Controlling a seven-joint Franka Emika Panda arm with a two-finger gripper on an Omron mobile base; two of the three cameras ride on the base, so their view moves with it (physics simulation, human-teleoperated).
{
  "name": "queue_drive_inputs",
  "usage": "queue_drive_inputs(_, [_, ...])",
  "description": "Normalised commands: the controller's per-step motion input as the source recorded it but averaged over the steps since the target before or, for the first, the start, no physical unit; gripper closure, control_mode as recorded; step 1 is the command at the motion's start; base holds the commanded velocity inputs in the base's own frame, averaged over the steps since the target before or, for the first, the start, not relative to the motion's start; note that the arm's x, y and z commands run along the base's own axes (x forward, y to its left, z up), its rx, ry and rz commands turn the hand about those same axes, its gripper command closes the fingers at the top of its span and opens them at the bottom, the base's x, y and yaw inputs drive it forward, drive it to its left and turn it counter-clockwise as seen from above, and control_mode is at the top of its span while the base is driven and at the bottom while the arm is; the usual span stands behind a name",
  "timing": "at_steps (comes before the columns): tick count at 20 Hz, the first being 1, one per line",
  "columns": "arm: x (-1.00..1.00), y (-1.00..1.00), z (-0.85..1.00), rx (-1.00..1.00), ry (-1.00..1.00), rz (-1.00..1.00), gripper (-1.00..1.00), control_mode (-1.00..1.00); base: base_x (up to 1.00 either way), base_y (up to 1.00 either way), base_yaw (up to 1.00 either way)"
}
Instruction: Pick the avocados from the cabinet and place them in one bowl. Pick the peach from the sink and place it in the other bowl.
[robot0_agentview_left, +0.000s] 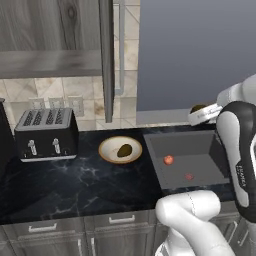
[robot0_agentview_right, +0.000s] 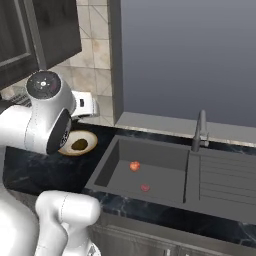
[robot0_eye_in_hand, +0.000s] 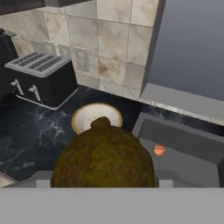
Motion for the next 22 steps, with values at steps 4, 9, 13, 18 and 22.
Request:
queue_drive_inputs(4, [0.8,0.48,-0.51,-0.09,0.0,0.15,1.0,-1.0,0.0,0.0,0.0])
queue_drive_inputs(9, [0.81,0.41,-0.59,-0.03,0.0,0.17,1.0,-1.0,0.0,0.0,0.0])
queue_drive_inputs(13, [0.83,0.39,-0.53,-0.09,0.01,0.15,1.0,-1.0,0.0,0.0,0.0])
queue_drive_inputs(18, [0.67,0.26,-0.34,-0.21,0.04,0.06,1.0,-1.0,0.0,0.0,0.0])
queue_drive_inputs(22, [0.58,0.28,-0.24,-0.21,0.01,0.04,1.0,-1.0,0.0,0.0,0.0])
